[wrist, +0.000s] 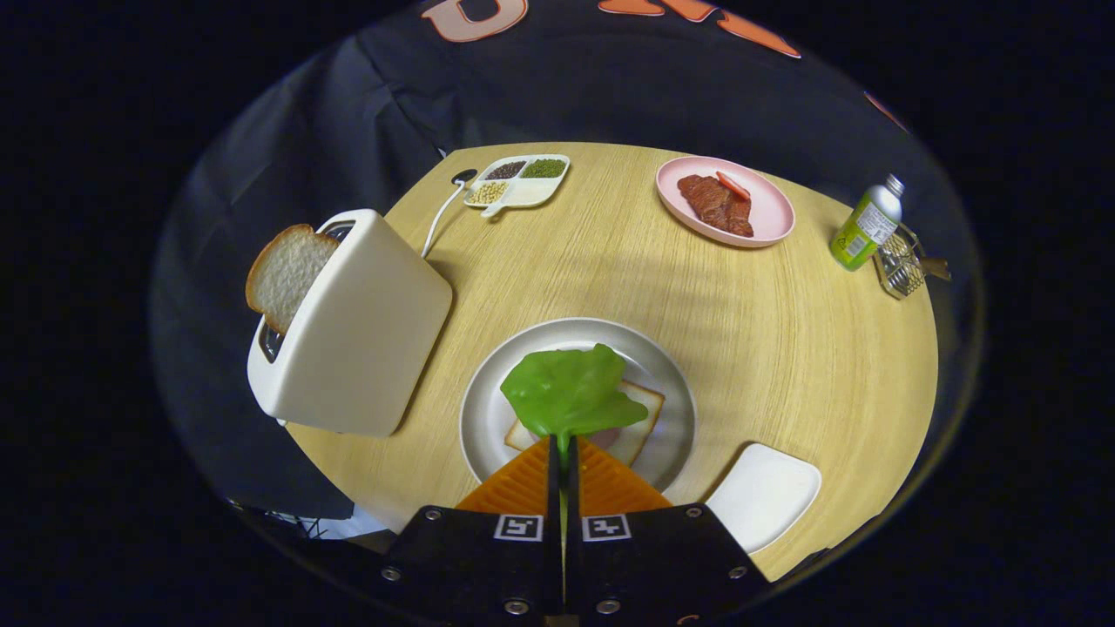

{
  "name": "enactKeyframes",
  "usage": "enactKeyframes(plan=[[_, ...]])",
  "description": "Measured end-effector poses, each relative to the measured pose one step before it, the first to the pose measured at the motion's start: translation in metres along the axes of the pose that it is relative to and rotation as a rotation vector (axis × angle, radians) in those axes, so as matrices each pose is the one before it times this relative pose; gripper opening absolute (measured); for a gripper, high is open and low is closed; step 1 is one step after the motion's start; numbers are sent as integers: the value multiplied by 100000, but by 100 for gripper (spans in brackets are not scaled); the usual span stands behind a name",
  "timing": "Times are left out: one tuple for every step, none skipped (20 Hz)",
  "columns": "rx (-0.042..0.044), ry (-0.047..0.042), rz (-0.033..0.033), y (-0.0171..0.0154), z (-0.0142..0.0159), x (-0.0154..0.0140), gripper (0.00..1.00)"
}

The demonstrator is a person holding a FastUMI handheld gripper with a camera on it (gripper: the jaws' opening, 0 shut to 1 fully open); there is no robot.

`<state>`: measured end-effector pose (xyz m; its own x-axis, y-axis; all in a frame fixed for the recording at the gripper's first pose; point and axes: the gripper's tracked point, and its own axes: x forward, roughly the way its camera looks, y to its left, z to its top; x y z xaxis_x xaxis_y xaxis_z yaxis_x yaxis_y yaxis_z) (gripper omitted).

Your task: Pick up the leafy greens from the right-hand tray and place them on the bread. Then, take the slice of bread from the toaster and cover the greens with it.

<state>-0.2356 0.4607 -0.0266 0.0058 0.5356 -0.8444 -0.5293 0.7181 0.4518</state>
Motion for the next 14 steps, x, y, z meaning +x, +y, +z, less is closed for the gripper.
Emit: enactKeyframes(plan=[[-842, 622, 22, 113, 85, 474, 2], [-1885, -113, -841, -157, 268, 477, 3], [-2335, 295, -1581, -233, -52, 405, 3], [-2386, 1051, -1661, -276, -120, 447, 3], [-2629, 1449, -1273, -33, -321, 587, 4], [-2626, 748, -1868, -402, -120, 423, 5], [-3116, -98, -2876, -541, -54, 370, 9], [-3231, -1411, -3374, -672, 143, 233, 11], [-2626, -1759, -3316, -668, 237, 114, 13], [-1657, -1702, -1677, -380, 263, 73, 14], [-696, -724, -514, 83, 77, 21, 17], [-176, -119, 1346, 155, 12, 60, 18], [191, 279, 1140, 283, 27, 69, 24], [313, -14, 775, 149, 87, -102, 25]])
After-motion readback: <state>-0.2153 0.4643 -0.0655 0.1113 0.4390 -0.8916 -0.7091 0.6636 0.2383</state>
